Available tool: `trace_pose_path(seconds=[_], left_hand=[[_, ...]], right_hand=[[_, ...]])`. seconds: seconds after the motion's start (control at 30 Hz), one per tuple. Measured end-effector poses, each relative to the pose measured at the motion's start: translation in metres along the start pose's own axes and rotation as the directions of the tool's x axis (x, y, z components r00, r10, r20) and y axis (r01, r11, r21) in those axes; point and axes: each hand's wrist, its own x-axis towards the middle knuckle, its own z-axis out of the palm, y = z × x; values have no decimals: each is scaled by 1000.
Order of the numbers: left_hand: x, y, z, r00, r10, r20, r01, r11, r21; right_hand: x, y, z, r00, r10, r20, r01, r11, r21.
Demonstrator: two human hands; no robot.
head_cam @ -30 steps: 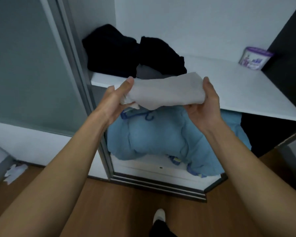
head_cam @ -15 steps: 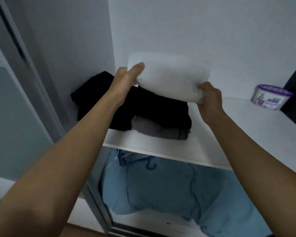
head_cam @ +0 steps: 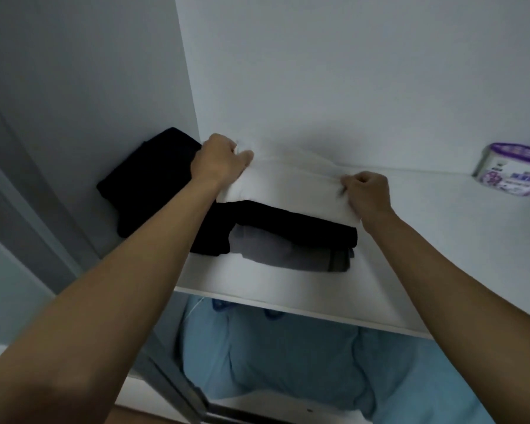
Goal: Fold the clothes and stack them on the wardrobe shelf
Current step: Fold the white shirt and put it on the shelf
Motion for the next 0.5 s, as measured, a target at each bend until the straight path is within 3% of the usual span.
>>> trace_pose_path(seconds=[0.03, 0.1, 0.17, 0.23, 0.27, 0.3, 0.37, 0.43, 0.5], left_hand=[[-2, -3, 5, 998, -14, 56, 10, 997, 70], [-8, -7, 10, 998, 57, 32, -59, 997, 58], [-15, -7, 9, 962, 270, -38, -271, 962, -26], [-19, -13, 12, 914, 378, 144, -376, 926, -45], [-25, -17, 17, 897, 342, 280, -343, 938, -47], [-32, -25, 20, 882, 281, 379, -289, 957, -36], [-37, -37, 23, 866, 216, 450, -255, 967, 27], [-38, -40, 15, 856, 228, 465, -298, 951, 81], [-38, -44, 1, 886, 270, 377, -338, 933, 126]], right_hand=[[-4, 0, 2, 998, 37, 50, -32, 995, -92], [-13, 0, 7, 998, 37, 60, -20, 966, -256], [-26, -16, 14, 987, -156, -40, 134, 932, -336], [-38, -41, 33, 926, -376, -40, 336, 868, -365], [-43, -53, 46, 911, -411, 37, 393, 838, -378], [-50, -59, 61, 908, -393, 142, 416, 814, -406], [-62, -58, 85, 910, -287, 299, 402, 790, -463], [-66, -51, 90, 927, -221, 304, 347, 816, -463], [-64, -57, 86, 938, -170, 302, 314, 784, -535]])
